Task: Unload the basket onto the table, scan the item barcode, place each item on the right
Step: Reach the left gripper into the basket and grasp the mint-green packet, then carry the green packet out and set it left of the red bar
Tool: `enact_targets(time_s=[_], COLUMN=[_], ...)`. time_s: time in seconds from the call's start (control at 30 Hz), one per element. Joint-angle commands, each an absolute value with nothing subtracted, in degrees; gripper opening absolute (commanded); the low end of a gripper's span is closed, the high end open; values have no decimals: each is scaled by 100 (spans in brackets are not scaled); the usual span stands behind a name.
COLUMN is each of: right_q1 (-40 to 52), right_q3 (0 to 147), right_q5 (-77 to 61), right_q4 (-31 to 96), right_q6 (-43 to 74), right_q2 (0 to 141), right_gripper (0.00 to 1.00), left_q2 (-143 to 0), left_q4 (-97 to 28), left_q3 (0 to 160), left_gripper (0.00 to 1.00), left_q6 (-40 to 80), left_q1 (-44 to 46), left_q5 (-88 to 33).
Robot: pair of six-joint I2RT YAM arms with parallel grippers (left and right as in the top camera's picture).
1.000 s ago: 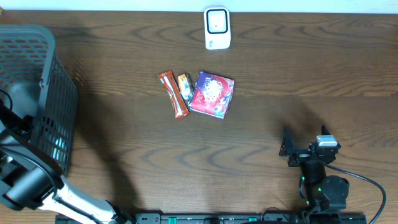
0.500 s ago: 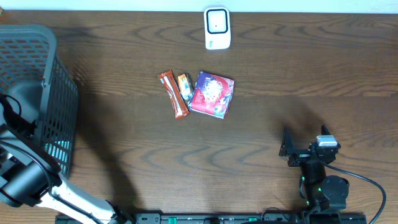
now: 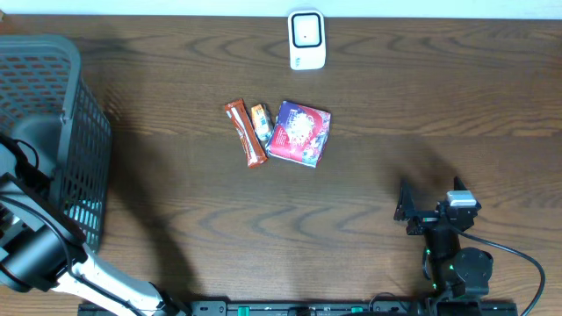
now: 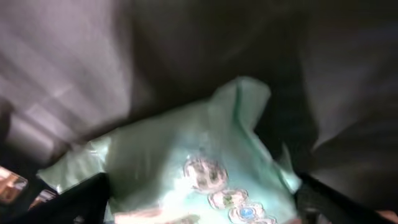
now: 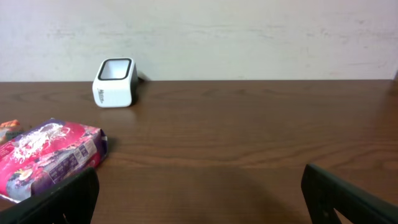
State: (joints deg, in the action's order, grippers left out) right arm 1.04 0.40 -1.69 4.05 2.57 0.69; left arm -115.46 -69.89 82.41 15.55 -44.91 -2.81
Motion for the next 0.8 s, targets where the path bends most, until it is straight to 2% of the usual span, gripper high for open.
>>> enact_targets(time_s=[0.0, 0.1, 0.17, 0.33, 0.57, 0.77], right_q1=[183, 183, 183, 183, 183, 183], right_q3=[32, 32, 32, 32, 32, 32], right_q5=[-200, -200, -200, -200, -200, -200], right_q4=[427, 427, 427, 427, 427, 427], right_q6=[316, 316, 316, 316, 316, 316], right_q2=[43, 43, 43, 43, 43, 43], right_gripper=[99, 99, 99, 99, 99, 99], left_q2=[-11609, -11609, -11609, -11603, -11498, -10980], left_q4=[-6805, -6650, -6646, -7039, -8256, -8468], left_q3=[8023, 7996, 8027, 8589, 10914, 12846], left_gripper=[69, 36, 8, 7, 7, 7], left_q6=[1500, 1354, 1192, 1164, 1164, 1168], left_q1=[-4471, -4471, -4473, -4471, -4471, -4471], left_q5=[-344, -344, -344, -425, -1273, -2036])
